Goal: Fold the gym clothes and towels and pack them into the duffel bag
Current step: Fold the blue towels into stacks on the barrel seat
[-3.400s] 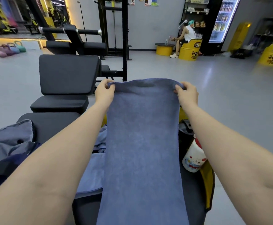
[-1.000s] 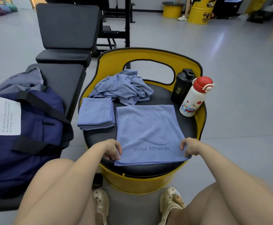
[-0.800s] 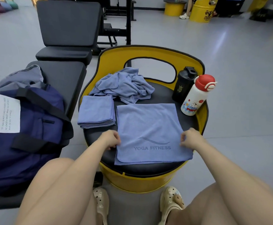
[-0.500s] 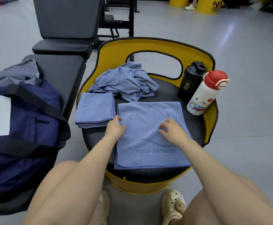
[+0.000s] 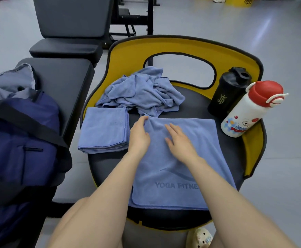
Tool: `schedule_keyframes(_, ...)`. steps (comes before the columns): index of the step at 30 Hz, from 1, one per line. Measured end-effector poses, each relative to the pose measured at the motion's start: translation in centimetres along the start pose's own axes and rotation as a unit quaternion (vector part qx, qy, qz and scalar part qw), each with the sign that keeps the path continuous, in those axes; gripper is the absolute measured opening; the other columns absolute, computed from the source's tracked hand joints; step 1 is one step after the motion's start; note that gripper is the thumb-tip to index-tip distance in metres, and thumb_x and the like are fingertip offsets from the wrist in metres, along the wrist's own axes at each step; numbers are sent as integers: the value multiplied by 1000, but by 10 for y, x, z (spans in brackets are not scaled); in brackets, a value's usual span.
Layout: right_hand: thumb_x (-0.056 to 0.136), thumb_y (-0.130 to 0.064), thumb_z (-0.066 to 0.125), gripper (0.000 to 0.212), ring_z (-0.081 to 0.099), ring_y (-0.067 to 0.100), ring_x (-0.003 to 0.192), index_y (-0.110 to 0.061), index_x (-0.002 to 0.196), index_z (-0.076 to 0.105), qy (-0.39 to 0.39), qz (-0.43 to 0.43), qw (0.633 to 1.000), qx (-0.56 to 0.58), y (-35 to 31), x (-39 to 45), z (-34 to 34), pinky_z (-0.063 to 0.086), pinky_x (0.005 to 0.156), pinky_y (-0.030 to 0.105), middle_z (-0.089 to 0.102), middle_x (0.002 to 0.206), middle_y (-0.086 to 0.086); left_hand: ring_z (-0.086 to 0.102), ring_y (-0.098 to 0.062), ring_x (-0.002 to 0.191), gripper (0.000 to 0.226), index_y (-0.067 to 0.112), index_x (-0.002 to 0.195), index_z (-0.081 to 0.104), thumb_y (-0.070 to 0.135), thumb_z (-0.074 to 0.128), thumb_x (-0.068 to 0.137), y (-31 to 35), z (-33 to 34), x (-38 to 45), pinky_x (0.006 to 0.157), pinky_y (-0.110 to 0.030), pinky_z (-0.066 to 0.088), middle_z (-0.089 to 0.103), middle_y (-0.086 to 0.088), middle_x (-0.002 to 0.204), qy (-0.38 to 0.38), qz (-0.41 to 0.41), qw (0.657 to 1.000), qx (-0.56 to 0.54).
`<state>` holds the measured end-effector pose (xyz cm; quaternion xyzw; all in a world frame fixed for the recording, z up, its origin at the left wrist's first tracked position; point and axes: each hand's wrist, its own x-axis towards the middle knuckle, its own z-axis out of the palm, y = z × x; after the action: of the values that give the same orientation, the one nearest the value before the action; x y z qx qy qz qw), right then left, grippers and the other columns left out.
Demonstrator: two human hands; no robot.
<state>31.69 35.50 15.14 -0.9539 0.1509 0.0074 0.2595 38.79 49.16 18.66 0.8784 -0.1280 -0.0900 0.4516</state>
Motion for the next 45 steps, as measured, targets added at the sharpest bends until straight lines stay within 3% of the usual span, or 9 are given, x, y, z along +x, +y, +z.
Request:
schedule_keyframes(5, 103, -42, 28, 55, -10, 19, 148, -30, 153, 10, -64, 38, 994, -78, -3, 2, 13, -9, 117, 44, -3, 161, -5, 26, -20, 139, 61, 18, 148, 25, 0, 44, 92, -13, 3, 7, 108, -24, 24, 18, -3, 154, -14, 27, 993, 112)
schedule_keyframes(7, 103, -41, 27, 52, -7, 18, 148, -28, 152, 18, -42, 34, 995, -83, -5, 3, 14, -8, 117, 44, 2, 161, -5, 12, -20, 145, 60, 21, 150, 20, 11, 46, 97, -13, 6, 6, 115, -31, 20, 7, -2, 159, 4, 30, 991, 130)
schedule_keyframes(10, 104, -29, 26, 46, 1, 15, 148, -22, 149, 28, 25, 21, 996, -89, -1, 9, 9, -3, 118, 38, 13, 160, -3, -6, -18, 147, 70, 16, 152, 8, -4, 40, 93, -10, 17, 3, 117, -30, 7, -8, -3, 160, -46, 119, 953, 276)
schedule_keyframes(15, 105, -32, 24, 50, -5, 18, 148, -25, 153, 14, 19, 51, 992, -112, 15, 16, 2, -5, 117, 40, 4, 161, -5, -9, -15, 147, 55, 16, 152, -1, 18, 23, 103, -18, 46, 6, 117, -34, -3, -8, 1, 160, -135, 142, 920, 338)
schedule_keyframes(21, 102, -48, 15, 55, -14, 16, 147, -32, 153, 2, -17, 104, 986, -133, 56, 7, -13, -10, 118, 38, -9, 160, -10, -12, -12, 146, 54, 26, 152, -1, 40, 16, 102, -31, 46, 9, 117, -41, -7, -10, 10, 159, -151, 111, 916, 355)
schedule_keyframes(32, 101, -49, 14, 61, -12, 17, 147, -21, 154, -2, -5, 183, 976, -118, 85, -14, -35, -7, 118, 33, -12, 161, 3, -9, -14, 147, 54, 18, 152, 1, 36, 16, 103, -38, 33, 5, 118, -34, -5, -9, 1, 159, -129, 124, 915, 362)
schedule_keyframes(39, 103, -41, 22, 57, -7, 14, 148, -19, 153, 6, -18, 37, 992, -118, 50, -37, -21, -7, 118, 32, -3, 161, 0, -3, -14, 147, 61, 15, 152, 5, 43, 4, 98, -25, 42, -31, 118, -33, -1, 0, 0, 160, -138, 187, 903, 362)
schedule_keyframes(42, 103, -42, 22, 55, -8, 13, 148, -24, 153, 6, -44, 15, 991, -122, 40, -52, -7, -7, 118, 34, -4, 161, -5, -8, -13, 147, 59, 20, 152, 1, 46, 8, 99, -33, 47, -49, 117, -36, -4, -6, 3, 160, -169, 187, 885, 391)
schedule_keyframes(45, 103, -46, 16, 54, -10, 12, 147, -32, 153, 3, -45, 25, 988, -149, 49, -68, -4, -10, 117, 34, -6, 160, -11, -8, -11, 146, 78, 24, 152, 0, 56, -12, 82, -42, 40, -55, 117, -36, -5, -7, 6, 159, -167, 193, 883, 394)
